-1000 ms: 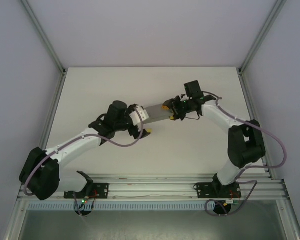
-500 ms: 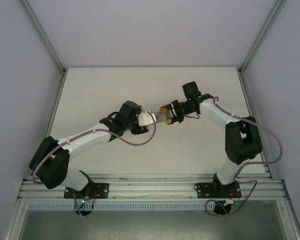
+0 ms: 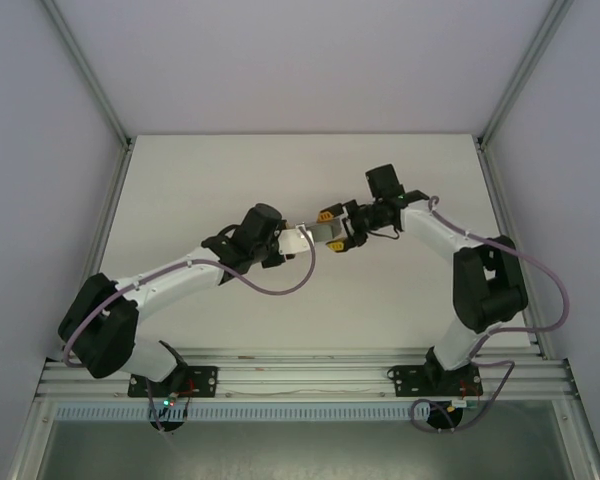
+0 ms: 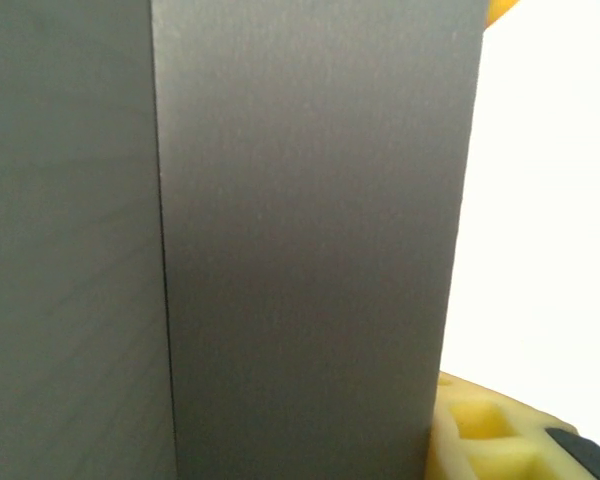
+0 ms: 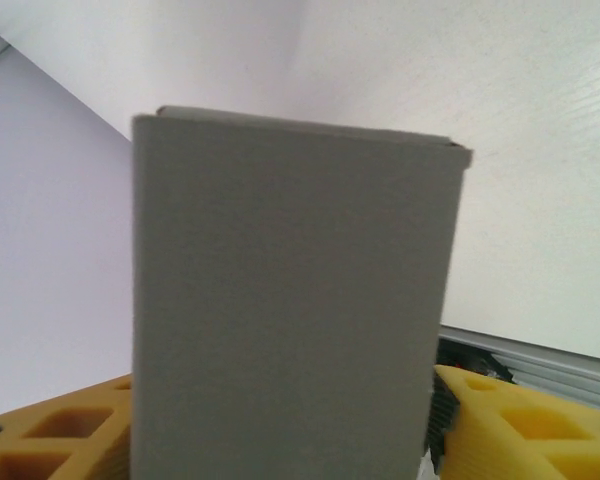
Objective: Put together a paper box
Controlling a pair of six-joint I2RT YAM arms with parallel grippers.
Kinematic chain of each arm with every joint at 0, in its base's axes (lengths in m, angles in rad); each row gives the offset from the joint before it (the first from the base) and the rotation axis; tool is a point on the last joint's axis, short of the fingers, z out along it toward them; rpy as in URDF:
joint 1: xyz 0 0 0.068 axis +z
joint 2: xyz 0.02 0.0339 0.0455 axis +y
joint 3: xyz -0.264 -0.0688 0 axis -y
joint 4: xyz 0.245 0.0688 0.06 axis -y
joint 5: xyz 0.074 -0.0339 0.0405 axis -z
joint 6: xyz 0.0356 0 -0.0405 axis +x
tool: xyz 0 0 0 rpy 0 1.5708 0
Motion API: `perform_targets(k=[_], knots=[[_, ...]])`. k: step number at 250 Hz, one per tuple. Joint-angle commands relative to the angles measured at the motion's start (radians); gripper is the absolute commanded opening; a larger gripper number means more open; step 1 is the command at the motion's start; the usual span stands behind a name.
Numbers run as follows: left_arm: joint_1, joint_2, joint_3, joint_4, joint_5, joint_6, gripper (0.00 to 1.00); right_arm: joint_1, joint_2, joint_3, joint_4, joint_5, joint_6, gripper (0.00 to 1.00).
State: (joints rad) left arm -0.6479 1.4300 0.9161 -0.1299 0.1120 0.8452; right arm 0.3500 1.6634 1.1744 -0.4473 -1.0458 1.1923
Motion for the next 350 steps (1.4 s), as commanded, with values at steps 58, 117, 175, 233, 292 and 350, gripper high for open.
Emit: perform_targets(k=[58,117,175,233,292,350], knots=[[0.024,0.011,0.119,-0.311,0.133,0.039,0.41,-0.077,-0.259,0.075,-0.189,0.758,-0.711,1.00],[0.041,0.132,0.224,-0.515,0.275,0.010,0.41,-0.079,-0.541,-0.216,0.204,0.786,-1.054,1.00],[0.043,0.253,0.306,-0.597,0.237,-0.032,0.41,-0.030,-0.484,-0.164,-0.010,0.443,-1.371,0.97],[0.043,0.350,0.415,-0.672,0.231,-0.034,0.42,0.076,-0.348,-0.136,-0.079,0.478,-1.504,0.78],[0.042,0.416,0.486,-0.714,0.229,-0.037,0.43,0.103,-0.256,-0.101,-0.029,0.483,-1.506,0.61],[0.043,0.434,0.503,-0.708,0.222,-0.054,0.43,0.113,-0.189,-0.055,-0.012,0.482,-1.470,0.21]])
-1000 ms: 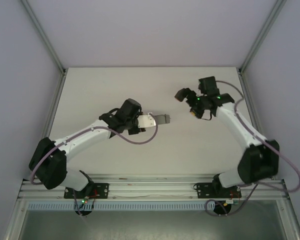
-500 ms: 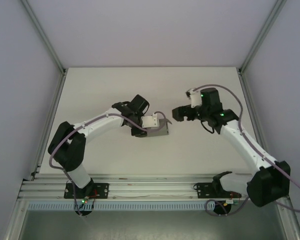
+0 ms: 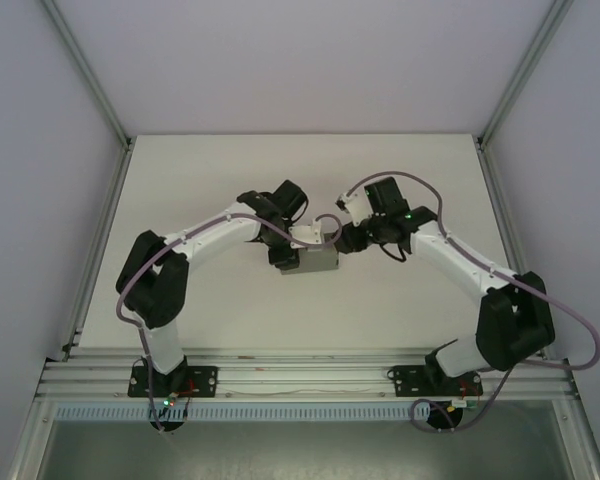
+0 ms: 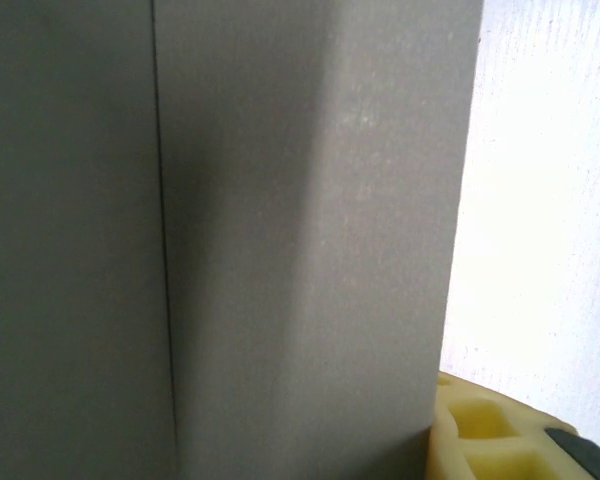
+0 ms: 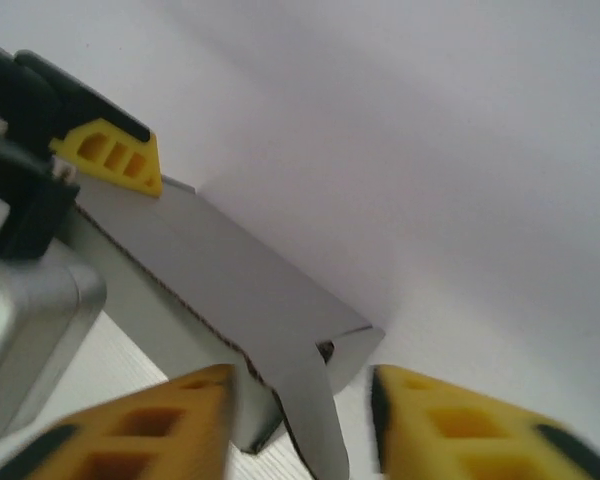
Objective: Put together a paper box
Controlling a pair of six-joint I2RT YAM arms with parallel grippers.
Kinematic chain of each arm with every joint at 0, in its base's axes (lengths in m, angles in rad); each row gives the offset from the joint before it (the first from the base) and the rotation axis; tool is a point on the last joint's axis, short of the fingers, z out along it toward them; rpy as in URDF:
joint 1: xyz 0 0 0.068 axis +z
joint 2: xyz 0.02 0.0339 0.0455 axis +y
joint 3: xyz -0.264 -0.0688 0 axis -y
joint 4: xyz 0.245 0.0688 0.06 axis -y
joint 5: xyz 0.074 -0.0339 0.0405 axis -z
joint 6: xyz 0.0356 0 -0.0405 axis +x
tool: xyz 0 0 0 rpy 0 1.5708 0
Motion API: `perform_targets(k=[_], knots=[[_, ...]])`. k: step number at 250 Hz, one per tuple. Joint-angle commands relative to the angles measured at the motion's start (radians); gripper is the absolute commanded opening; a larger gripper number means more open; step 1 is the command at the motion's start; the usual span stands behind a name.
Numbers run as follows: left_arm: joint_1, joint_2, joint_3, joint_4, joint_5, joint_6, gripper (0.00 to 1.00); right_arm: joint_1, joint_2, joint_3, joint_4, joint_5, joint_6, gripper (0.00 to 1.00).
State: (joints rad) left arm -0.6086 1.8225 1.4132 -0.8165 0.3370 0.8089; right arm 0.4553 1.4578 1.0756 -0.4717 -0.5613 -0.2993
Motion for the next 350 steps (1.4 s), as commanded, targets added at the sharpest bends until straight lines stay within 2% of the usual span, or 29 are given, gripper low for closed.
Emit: perform_targets(k=[1,11,27,47,68,84,109,149,206,285,350], knots=[[0.004,0.042,0.007,-0.021,-0.003,-0.019,0.43,0.008,0.017,0.044,0.011,-0.002,0.022,0.20],[0.003,0.041,0.009,-0.011,-0.006,-0.035,0.43,0.009,0.024,0.056,-0.008,-0.017,0.025,0.10],[0.004,0.040,0.010,-0.007,0.002,-0.040,0.44,0.012,0.025,0.065,-0.028,-0.026,0.039,0.01],[0.004,0.034,0.006,0.015,0.014,-0.049,0.45,0.018,0.013,0.048,0.003,0.007,0.116,0.00],[0.003,0.034,0.005,0.036,0.027,-0.061,0.46,0.042,-0.019,0.005,0.060,0.102,0.231,0.00],[0.004,0.038,0.008,0.051,0.029,-0.072,0.46,0.059,-0.060,-0.062,0.159,0.194,0.370,0.00],[0.003,0.051,0.020,0.057,0.031,-0.087,0.47,0.077,-0.121,-0.192,0.355,0.231,0.519,0.00],[0.003,0.068,0.039,0.033,0.024,-0.084,0.49,0.126,-0.154,-0.306,0.440,0.383,0.427,0.00],[0.003,0.063,0.034,0.031,0.019,-0.084,0.50,0.155,-0.125,-0.405,0.541,0.435,0.295,0.00],[0.004,0.052,0.024,0.043,0.009,-0.077,0.50,0.165,-0.097,-0.368,0.479,0.461,0.164,0.00],[0.004,0.049,0.019,0.037,0.011,-0.067,0.50,0.165,-0.123,-0.323,0.422,0.575,0.182,0.00]])
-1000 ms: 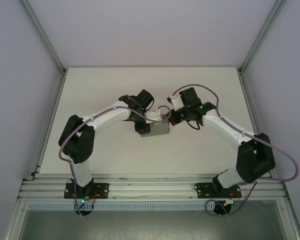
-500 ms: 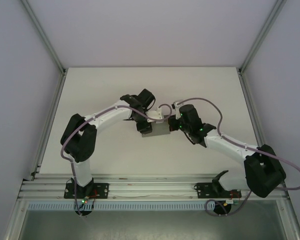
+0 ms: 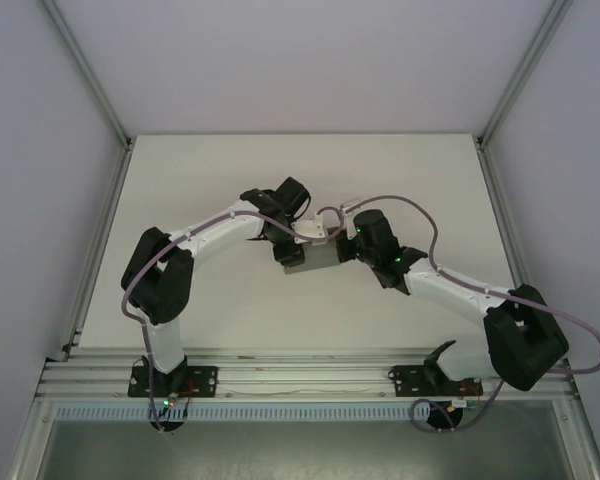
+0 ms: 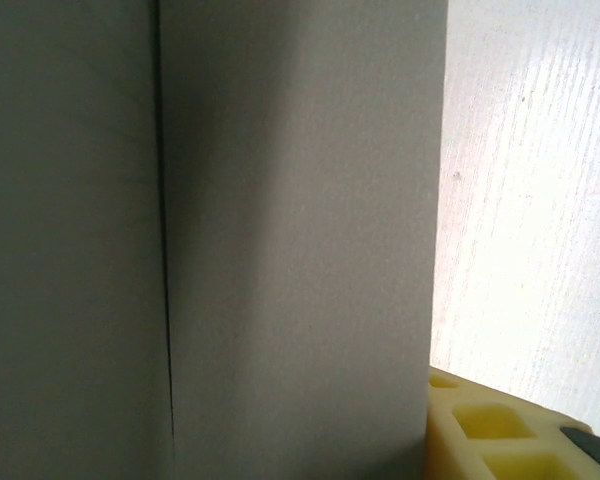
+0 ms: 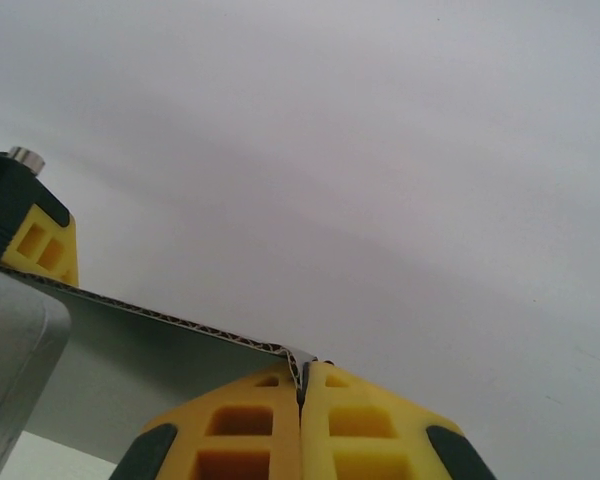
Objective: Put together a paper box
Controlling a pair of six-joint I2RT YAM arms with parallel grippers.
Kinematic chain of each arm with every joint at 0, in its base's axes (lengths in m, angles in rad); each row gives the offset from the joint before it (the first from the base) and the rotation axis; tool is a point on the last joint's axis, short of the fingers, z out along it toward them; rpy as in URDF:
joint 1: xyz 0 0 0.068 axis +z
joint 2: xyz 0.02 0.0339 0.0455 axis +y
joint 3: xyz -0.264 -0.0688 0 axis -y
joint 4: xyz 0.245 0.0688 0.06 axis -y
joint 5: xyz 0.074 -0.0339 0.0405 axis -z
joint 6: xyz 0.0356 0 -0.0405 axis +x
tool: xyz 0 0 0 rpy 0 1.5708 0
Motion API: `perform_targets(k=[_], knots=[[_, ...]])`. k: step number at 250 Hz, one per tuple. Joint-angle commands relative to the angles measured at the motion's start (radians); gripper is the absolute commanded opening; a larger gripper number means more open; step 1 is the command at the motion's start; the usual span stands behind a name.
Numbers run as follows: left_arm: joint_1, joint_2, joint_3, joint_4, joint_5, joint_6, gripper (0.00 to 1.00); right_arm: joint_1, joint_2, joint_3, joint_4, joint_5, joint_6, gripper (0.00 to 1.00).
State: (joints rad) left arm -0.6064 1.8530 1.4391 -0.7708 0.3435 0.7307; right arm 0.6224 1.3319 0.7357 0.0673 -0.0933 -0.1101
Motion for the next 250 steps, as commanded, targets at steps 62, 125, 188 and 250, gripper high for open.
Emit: perform_targets(k=[62,125,188,250], knots=[[0.002,0.012,-0.016,0.003,0.012,0.009,0.49,-0.001,-0.004,0.046,-0.115,0.052,0.049,0.00],[0.002,0.003,-0.024,0.057,0.004,-0.038,0.51,0.000,0.024,-0.101,0.087,-0.007,0.108,0.00],[0.002,-0.044,-0.029,0.104,-0.018,-0.097,0.70,0.008,0.011,-0.134,0.130,0.009,0.095,0.00],[0.002,-0.185,-0.105,0.259,-0.146,-0.309,1.00,0.031,-0.008,-0.118,0.088,0.048,0.077,0.00]])
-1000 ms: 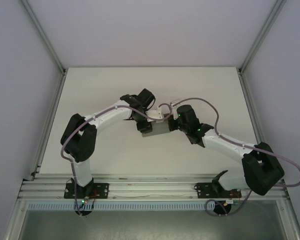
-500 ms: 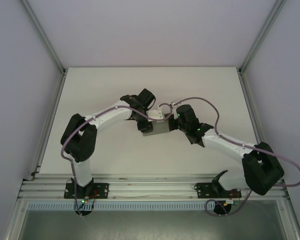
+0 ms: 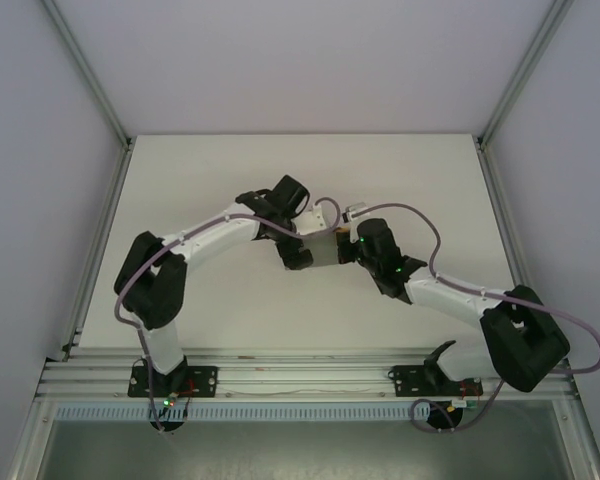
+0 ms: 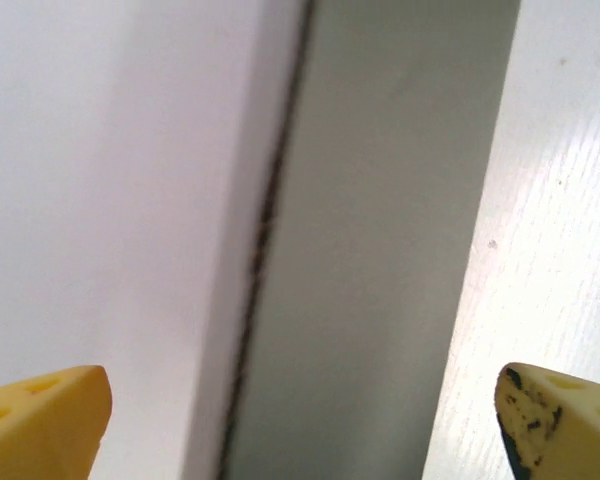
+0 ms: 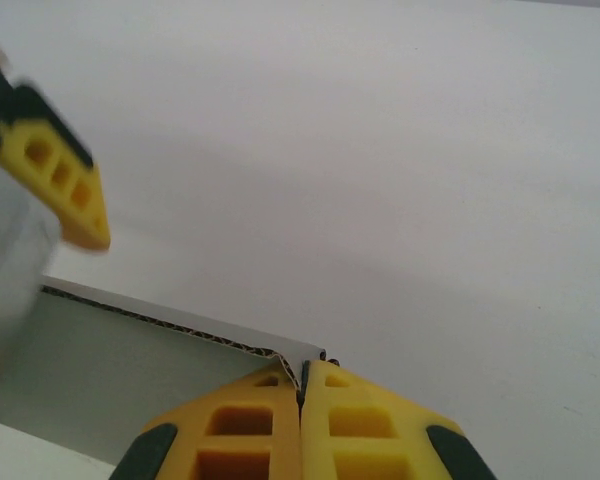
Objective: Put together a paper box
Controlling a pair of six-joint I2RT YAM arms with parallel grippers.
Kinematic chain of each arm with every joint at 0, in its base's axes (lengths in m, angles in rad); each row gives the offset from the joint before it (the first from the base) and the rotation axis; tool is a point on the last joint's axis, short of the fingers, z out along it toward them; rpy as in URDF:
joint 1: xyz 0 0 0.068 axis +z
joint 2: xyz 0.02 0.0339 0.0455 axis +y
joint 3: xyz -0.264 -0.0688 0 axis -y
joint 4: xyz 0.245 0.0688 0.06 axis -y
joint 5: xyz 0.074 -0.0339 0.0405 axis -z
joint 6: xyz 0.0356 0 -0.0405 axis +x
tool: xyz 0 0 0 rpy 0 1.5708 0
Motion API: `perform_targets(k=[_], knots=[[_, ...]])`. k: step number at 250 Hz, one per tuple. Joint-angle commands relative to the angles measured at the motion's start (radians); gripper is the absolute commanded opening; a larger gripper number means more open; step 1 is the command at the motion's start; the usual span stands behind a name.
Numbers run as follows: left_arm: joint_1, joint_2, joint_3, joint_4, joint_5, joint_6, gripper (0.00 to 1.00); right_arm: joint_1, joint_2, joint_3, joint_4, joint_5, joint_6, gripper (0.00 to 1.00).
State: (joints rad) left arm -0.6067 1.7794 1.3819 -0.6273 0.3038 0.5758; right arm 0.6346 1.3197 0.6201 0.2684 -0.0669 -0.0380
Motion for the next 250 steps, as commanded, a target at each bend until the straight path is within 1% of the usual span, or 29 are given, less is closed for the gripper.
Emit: perform_targets(k=[1,22,34,53,64,85,99,132,154,175,203,218,232,237,250], knots=[[0.002,-0.114,-0.050,0.118,-0.111,-0.159,1.00,0.019,0.004,-0.002,-0.114,0.024,0.006,0.00],[0.004,-0.178,-0.107,0.167,-0.226,-0.307,1.00,0.030,0.015,0.008,-0.122,0.059,0.022,0.00],[0.002,-0.206,-0.135,0.155,-0.275,-0.381,0.99,0.036,0.019,0.018,-0.131,0.076,0.033,0.00],[0.004,-0.244,-0.182,0.130,-0.268,-0.467,0.87,0.044,0.028,0.039,-0.162,0.084,0.040,0.00],[0.004,-0.262,-0.214,0.134,-0.253,-0.498,0.77,0.049,0.031,0.047,-0.174,0.084,0.043,0.00],[0.004,-0.277,-0.250,0.146,-0.240,-0.515,0.63,0.054,0.035,0.054,-0.179,0.080,0.047,0.00],[0.004,-0.276,-0.253,0.148,-0.242,-0.522,0.57,0.056,0.036,0.057,-0.182,0.078,0.046,0.00],[0.004,-0.272,-0.240,0.140,-0.227,-0.530,0.34,0.054,0.042,0.065,-0.195,0.093,0.054,0.00],[0.004,-0.267,-0.229,0.119,-0.233,-0.536,0.32,0.056,0.038,0.070,-0.204,0.093,0.059,0.00],[0.004,-0.258,-0.227,0.121,-0.246,-0.549,0.18,0.058,0.032,0.067,-0.204,0.088,0.063,0.00],[0.004,-0.224,-0.189,0.076,-0.240,-0.584,0.16,0.060,0.023,0.068,-0.214,0.092,0.064,0.00],[0.004,-0.213,-0.186,0.078,-0.245,-0.607,0.08,0.064,0.016,0.066,-0.215,0.091,0.064,0.00],[0.004,-0.203,-0.178,0.078,-0.242,-0.629,0.04,0.069,0.011,0.065,-0.218,0.097,0.063,0.00],[0.004,-0.201,-0.175,0.079,-0.238,-0.638,0.01,0.071,0.009,0.066,-0.219,0.099,0.063,0.00],[0.004,-0.197,-0.170,0.084,-0.242,-0.662,0.00,0.076,0.007,0.064,-0.218,0.104,0.063,0.00]])
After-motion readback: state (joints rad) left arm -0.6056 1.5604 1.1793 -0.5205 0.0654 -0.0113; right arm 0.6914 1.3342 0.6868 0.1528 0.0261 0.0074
